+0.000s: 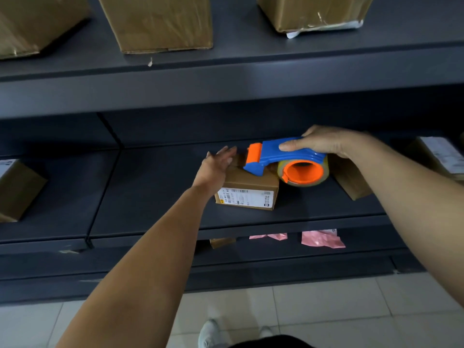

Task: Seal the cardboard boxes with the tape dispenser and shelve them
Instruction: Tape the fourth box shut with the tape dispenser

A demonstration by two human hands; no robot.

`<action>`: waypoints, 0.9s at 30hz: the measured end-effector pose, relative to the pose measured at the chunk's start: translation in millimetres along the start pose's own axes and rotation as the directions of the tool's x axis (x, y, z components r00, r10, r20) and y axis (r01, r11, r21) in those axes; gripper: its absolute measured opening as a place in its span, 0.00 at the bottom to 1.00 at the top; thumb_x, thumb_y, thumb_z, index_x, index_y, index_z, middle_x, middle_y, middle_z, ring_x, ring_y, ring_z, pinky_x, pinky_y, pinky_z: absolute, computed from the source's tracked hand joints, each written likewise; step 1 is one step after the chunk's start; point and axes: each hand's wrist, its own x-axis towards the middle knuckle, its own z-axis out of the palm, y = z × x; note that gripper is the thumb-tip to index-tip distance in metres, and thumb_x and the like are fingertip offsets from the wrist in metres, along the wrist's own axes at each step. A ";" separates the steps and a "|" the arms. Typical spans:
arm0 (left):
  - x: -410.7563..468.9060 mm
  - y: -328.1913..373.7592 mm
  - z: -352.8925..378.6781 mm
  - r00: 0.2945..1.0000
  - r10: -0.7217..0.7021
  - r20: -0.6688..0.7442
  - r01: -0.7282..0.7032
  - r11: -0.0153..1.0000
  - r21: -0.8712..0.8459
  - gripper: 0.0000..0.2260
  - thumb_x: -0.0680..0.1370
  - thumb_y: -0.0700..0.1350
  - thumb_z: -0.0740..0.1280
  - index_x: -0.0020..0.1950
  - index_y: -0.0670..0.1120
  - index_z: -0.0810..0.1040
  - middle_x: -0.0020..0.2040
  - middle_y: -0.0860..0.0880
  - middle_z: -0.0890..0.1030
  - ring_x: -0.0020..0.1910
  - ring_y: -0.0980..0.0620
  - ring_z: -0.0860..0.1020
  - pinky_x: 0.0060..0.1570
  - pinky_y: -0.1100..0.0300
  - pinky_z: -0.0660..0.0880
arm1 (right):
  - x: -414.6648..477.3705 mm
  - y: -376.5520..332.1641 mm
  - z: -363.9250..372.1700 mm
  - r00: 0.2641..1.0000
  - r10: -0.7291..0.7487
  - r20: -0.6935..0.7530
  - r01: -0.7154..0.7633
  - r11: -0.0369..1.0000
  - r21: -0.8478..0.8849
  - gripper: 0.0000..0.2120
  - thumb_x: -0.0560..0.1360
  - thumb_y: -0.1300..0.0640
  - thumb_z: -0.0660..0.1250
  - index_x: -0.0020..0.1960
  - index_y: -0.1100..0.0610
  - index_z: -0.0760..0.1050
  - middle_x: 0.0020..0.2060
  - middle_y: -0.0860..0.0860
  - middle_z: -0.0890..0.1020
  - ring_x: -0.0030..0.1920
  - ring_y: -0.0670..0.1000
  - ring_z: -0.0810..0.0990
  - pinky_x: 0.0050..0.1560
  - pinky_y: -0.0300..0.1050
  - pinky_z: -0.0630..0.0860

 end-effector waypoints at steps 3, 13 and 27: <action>0.2 -5.8 -4.5 0.999 -0.032 0.027 0.033 0.999 -0.027 0.18 0.83 0.40 0.55 0.72 0.50 0.70 0.74 0.50 0.66 0.75 0.51 0.61 0.67 0.72 0.53 | -14.6 30.4 -11.1 0.997 0.069 -0.035 -0.069 0.998 -0.004 0.27 0.58 0.31 0.71 0.38 0.56 0.80 0.32 0.52 0.81 0.35 0.52 0.77 0.39 0.44 0.69; -0.1 -3.2 -3.4 0.999 0.047 0.028 -0.049 0.996 0.074 0.18 0.83 0.39 0.54 0.71 0.48 0.70 0.73 0.46 0.68 0.75 0.46 0.60 0.74 0.53 0.51 | -44.7 57.6 -28.2 0.988 0.155 0.002 -0.154 0.987 -0.046 0.17 0.69 0.39 0.69 0.38 0.54 0.74 0.30 0.50 0.79 0.32 0.49 0.77 0.32 0.41 0.67; 0.6 -5.5 -2.8 0.998 0.057 0.026 -0.060 0.993 0.098 0.18 0.84 0.41 0.53 0.72 0.49 0.68 0.74 0.47 0.66 0.76 0.46 0.59 0.75 0.52 0.49 | -40.4 56.4 -35.7 0.994 0.107 0.008 -0.104 0.983 -0.152 0.46 0.39 0.20 0.68 0.45 0.51 0.76 0.37 0.46 0.78 0.40 0.52 0.79 0.45 0.45 0.76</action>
